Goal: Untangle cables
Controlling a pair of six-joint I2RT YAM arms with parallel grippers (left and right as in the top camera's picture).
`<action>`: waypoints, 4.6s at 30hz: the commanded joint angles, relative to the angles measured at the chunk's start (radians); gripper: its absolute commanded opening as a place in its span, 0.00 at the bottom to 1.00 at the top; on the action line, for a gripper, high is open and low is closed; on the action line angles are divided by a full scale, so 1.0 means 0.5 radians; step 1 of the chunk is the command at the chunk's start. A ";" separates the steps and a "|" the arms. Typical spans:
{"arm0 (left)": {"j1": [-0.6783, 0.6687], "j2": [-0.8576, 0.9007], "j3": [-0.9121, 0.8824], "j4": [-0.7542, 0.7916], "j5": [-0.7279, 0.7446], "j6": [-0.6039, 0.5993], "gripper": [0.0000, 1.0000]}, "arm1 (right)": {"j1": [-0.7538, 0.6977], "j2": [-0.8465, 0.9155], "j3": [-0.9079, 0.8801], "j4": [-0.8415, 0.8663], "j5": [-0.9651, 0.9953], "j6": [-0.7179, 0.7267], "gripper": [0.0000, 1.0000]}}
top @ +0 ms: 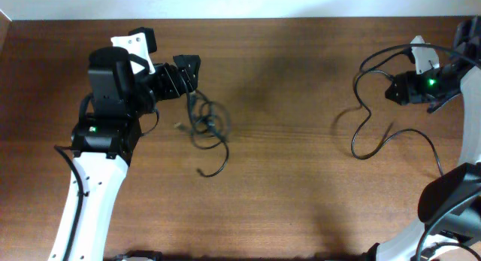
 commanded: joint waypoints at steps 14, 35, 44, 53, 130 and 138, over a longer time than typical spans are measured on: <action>-0.002 -0.003 0.039 0.005 -0.012 0.016 0.99 | 0.316 -0.007 -0.846 0.796 0.243 0.716 0.49; -0.002 -0.003 0.039 0.005 -0.013 0.016 0.99 | 0.349 -0.156 -0.535 1.160 -0.518 0.622 0.04; -0.002 -0.003 0.039 -0.017 -0.012 0.017 0.99 | 0.346 -0.199 0.504 0.618 -0.112 0.333 0.04; -0.002 -0.003 0.039 -0.024 -0.012 0.016 0.99 | -0.015 -0.201 0.771 0.328 0.386 0.095 0.04; 0.090 0.009 0.039 0.549 1.743 1.547 0.99 | 1.228 0.019 0.081 -0.336 -1.531 -2.281 0.33; 0.087 0.010 0.039 1.057 1.994 1.166 0.99 | 1.413 0.026 0.079 -0.218 -1.688 -2.280 0.35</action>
